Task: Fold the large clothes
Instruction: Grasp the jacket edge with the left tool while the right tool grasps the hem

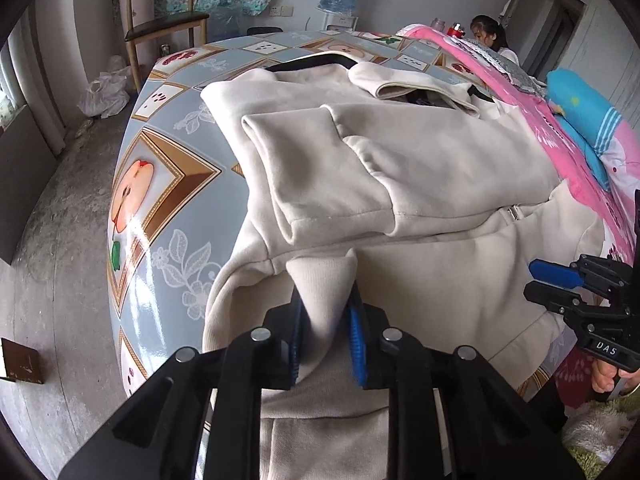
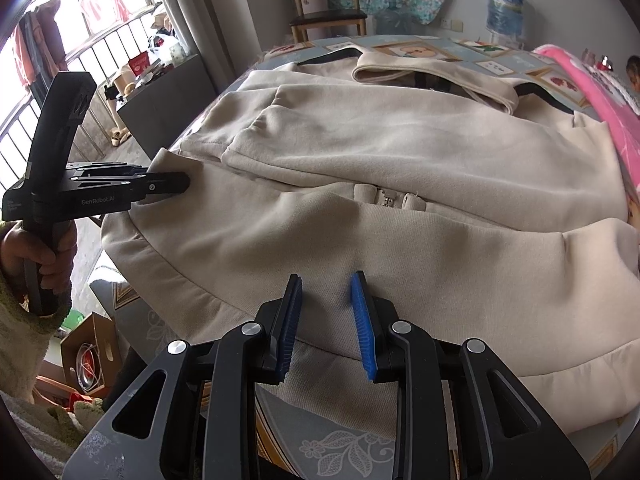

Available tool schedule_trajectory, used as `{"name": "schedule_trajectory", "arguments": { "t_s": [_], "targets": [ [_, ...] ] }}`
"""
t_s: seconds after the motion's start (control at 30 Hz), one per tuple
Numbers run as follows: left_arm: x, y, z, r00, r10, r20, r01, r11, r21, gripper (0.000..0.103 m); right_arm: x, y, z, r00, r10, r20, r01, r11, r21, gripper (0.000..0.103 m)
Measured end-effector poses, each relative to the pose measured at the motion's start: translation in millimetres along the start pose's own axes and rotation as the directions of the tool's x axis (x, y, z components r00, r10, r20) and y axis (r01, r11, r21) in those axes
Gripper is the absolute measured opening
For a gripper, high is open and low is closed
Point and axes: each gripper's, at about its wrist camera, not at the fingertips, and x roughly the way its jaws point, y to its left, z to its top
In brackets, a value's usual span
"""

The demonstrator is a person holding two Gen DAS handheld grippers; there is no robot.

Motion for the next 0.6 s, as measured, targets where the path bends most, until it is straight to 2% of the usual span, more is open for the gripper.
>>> {"name": "schedule_trajectory", "arguments": {
  "t_s": [0.1, 0.17, 0.23, 0.3, 0.37, 0.47, 0.6],
  "targets": [
    [-3, -14, -3, 0.996, 0.087, 0.024, -0.088, 0.995, 0.046, 0.014, 0, 1, -1, 1.000, -0.003, 0.003, 0.003, 1.000, -0.007, 0.027],
    [-2, -23, -5, 0.990, 0.139, 0.038, -0.141, 0.987, 0.071, 0.013, -1, 1, 0, 1.000, 0.005, -0.001, -0.005, 1.000, -0.006, 0.032],
    [0, -28, -6, 0.984, 0.174, 0.047, -0.178, 0.981, 0.079, 0.013, -4, -3, 2, 0.999, 0.048, -0.003, -0.048, 0.999, 0.017, 0.056],
    [0, -29, -7, 0.979, 0.195, 0.052, -0.198, 0.977, 0.078, 0.013, -14, -8, 4, 0.996, 0.082, 0.021, -0.082, 0.996, 0.040, 0.062],
    [0, -30, -7, 0.977, 0.205, 0.055, -0.209, 0.975, 0.077, 0.013, -27, -17, 7, 0.995, 0.083, 0.051, -0.086, 0.995, 0.053, 0.064],
    [0, -32, -8, 0.974, 0.221, 0.060, -0.225, 0.970, 0.086, 0.013, -54, -52, 10, 0.990, 0.093, 0.105, -0.107, 0.985, 0.136, 0.066],
    [1, -35, -8, 0.968, 0.244, 0.060, -0.249, 0.964, 0.091, 0.013, -92, -127, 4, 0.988, -0.008, 0.152, -0.035, 0.961, 0.275, 0.068]
  ]
}}
